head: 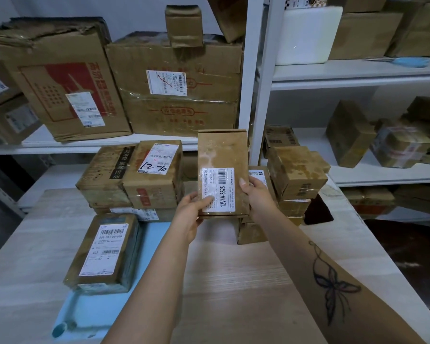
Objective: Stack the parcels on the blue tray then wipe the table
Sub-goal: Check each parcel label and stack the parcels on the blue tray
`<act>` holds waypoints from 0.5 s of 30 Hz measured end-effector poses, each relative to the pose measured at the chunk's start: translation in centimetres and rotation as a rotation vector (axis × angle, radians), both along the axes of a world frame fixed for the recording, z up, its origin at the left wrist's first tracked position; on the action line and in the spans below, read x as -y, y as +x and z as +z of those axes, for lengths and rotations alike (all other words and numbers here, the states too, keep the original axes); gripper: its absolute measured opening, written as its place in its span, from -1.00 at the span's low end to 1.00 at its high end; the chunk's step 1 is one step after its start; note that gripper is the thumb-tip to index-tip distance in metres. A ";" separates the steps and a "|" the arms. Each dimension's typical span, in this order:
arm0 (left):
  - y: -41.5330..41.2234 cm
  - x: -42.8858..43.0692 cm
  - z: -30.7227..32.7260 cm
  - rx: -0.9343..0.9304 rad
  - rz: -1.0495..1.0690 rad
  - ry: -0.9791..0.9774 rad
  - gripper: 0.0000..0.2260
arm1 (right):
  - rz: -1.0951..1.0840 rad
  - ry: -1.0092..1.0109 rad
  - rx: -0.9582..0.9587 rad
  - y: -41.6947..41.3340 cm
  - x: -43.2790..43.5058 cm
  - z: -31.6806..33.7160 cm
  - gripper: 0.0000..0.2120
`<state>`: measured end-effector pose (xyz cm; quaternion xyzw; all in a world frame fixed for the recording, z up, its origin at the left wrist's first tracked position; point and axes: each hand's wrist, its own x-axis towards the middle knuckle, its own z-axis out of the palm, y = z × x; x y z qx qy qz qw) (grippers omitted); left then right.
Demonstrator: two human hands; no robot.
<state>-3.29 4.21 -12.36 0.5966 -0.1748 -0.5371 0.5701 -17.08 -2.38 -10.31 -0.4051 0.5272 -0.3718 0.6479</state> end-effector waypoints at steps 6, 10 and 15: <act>0.8 -0.1 0.4 0.003 0.015 0.019 -0.52 | 0.063 -0.031 0.033 0.9 -0.4 0.4 -0.59; 1.2 -0.7 0.7 0.036 -0.002 0.019 -0.56 | 0.061 -0.010 0.054 0.9 -0.4 0.3 -0.60; 1.6 -1.1 0.5 0.055 -0.028 0.042 -0.58 | 0.063 -0.001 0.028 1.0 -0.7 0.5 -0.60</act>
